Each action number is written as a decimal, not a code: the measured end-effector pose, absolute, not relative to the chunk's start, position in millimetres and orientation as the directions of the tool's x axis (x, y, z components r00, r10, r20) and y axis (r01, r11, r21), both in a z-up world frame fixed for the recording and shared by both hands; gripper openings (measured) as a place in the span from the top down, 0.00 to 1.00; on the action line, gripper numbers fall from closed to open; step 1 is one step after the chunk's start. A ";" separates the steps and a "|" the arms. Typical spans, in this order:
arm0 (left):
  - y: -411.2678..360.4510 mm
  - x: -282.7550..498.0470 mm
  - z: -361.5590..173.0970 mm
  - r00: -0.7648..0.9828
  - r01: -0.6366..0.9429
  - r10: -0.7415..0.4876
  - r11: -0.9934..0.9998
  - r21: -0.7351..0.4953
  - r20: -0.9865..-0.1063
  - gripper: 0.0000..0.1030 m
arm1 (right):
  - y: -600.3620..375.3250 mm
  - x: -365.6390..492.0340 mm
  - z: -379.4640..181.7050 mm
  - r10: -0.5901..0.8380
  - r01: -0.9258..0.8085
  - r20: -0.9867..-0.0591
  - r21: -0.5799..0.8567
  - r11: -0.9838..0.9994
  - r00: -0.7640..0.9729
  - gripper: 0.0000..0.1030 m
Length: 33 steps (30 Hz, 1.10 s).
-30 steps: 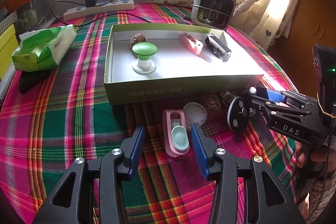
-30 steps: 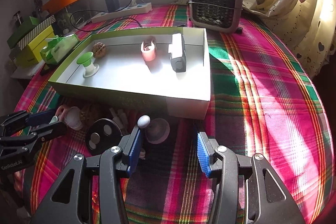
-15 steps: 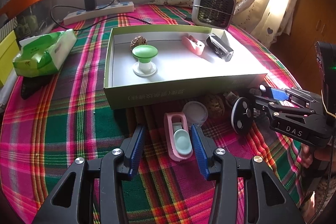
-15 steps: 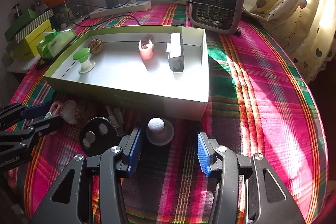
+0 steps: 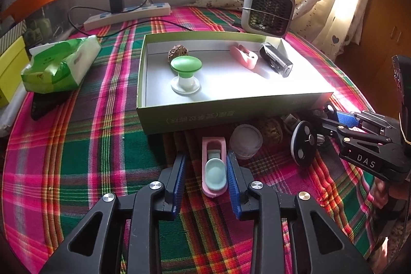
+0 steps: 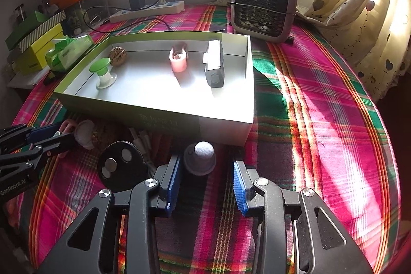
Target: Organize objects
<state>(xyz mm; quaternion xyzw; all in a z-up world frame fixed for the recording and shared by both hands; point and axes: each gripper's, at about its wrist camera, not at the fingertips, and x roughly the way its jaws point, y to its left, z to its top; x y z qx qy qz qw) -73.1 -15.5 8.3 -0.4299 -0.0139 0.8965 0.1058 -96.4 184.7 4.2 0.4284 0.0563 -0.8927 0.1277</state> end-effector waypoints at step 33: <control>-22.5 -73.7 9.7 -0.615 -0.150 0.205 -0.978 -0.143 -0.761 0.85 | 185.5 -92.3 5.3 -0.194 0.277 -0.776 0.026 -0.961 -0.600 0.76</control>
